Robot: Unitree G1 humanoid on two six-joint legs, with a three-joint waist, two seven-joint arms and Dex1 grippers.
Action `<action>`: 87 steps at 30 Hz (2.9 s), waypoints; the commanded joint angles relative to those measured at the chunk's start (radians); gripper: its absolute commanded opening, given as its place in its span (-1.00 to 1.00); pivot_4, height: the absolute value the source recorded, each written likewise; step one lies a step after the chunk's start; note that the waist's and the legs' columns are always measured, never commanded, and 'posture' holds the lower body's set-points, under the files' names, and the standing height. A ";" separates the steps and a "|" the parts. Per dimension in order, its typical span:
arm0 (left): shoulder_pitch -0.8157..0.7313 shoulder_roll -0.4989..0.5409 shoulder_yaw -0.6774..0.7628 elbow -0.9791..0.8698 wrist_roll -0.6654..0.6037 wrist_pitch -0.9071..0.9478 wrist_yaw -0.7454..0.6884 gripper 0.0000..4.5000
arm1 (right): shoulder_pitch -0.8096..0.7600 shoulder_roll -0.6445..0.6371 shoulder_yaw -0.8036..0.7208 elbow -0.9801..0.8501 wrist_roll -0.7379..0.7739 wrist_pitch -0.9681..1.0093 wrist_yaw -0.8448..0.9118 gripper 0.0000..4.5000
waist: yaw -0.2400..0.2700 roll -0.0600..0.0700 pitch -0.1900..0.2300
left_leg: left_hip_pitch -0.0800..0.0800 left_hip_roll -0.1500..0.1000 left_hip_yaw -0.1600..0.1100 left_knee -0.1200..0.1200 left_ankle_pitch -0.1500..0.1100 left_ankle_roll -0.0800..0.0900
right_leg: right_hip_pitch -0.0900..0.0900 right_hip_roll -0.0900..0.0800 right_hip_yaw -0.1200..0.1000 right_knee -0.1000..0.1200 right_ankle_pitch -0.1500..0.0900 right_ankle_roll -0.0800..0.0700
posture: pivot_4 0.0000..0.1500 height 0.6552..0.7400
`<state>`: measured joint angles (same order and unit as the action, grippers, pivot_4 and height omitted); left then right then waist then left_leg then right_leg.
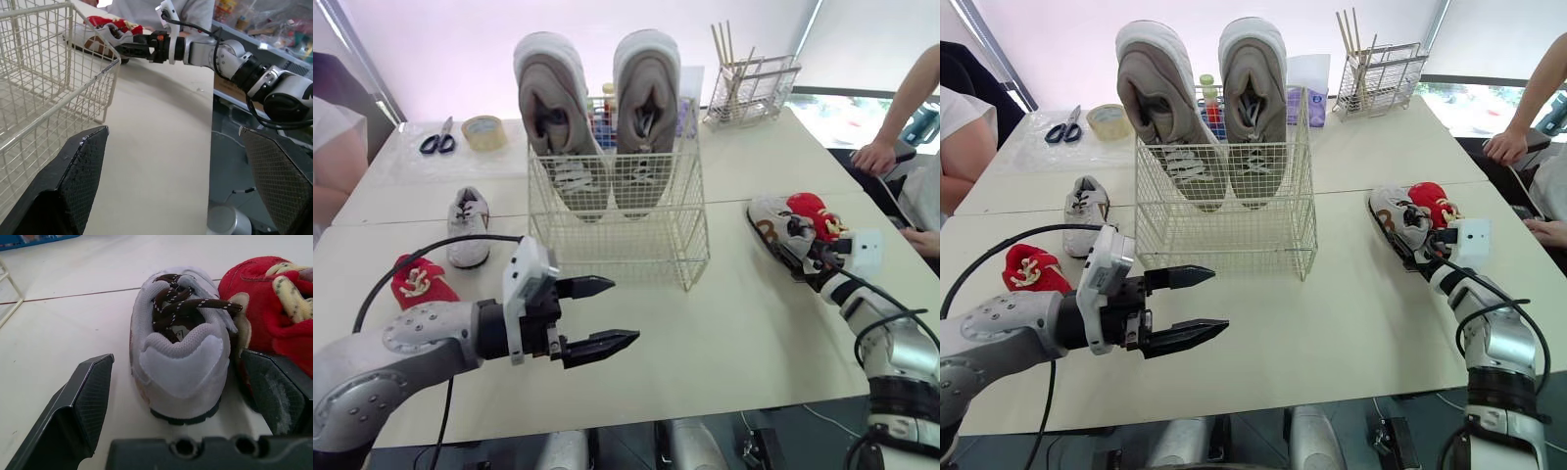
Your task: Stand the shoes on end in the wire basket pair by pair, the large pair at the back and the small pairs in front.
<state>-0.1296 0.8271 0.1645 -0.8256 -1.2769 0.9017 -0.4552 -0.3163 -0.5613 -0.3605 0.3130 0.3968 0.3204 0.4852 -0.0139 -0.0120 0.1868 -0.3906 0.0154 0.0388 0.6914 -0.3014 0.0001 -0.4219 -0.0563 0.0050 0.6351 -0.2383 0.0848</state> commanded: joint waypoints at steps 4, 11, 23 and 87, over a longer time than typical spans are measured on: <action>0.018 0.021 0.025 -0.028 -0.001 -0.030 0.032 1.00 | -0.096 0.024 0.016 0.138 -0.033 -0.099 0.016 0.75 | 0.000 0.000 0.000 | 0.000 0.000 0.000 0.000 0.000 0.000 | 0.000 0.000 0.000 0.000 0.000 0.000 | 1.00 1.00; 0.042 0.055 0.060 -0.025 -0.040 -0.045 0.041 1.00 | -0.084 0.043 0.034 0.130 -0.055 -0.119 0.004 -0.60 | -0.001 0.000 0.000 | 0.001 0.000 0.001 -0.002 0.000 0.000 | -0.001 0.000 0.002 -0.001 0.000 0.000 | 1.00 1.00; -0.036 0.173 0.216 0.155 -0.344 -0.045 0.048 1.00 | -0.692 -0.362 0.041 0.078 0.075 -0.014 0.395 -0.68 | 0.000 0.013 0.008 | 0.000 -0.001 0.011 -0.010 0.002 0.005 | -0.009 0.003 0.010 -0.003 0.005 0.008 | 1.00 1.00; -0.386 0.010 0.080 0.504 -0.357 0.274 -0.309 -0.44 | -1.016 -0.437 0.654 -0.138 0.162 -0.068 1.063 0.86 | 0.002 0.001 0.009 | -0.003 -0.003 0.012 -0.008 0.000 0.008 | -0.010 -0.008 0.010 -0.004 0.005 0.008 | 1.00 1.00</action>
<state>-0.5259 0.8393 0.1811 -0.2860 -1.5451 1.2068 -0.8136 -1.3259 -0.9566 0.3820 0.1092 0.6001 0.2223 1.5831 -0.0115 -0.0114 0.1957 -0.3937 0.0124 0.0507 0.6833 -0.3012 0.0079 -0.4320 -0.0648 0.0153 0.6311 -0.2331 0.0925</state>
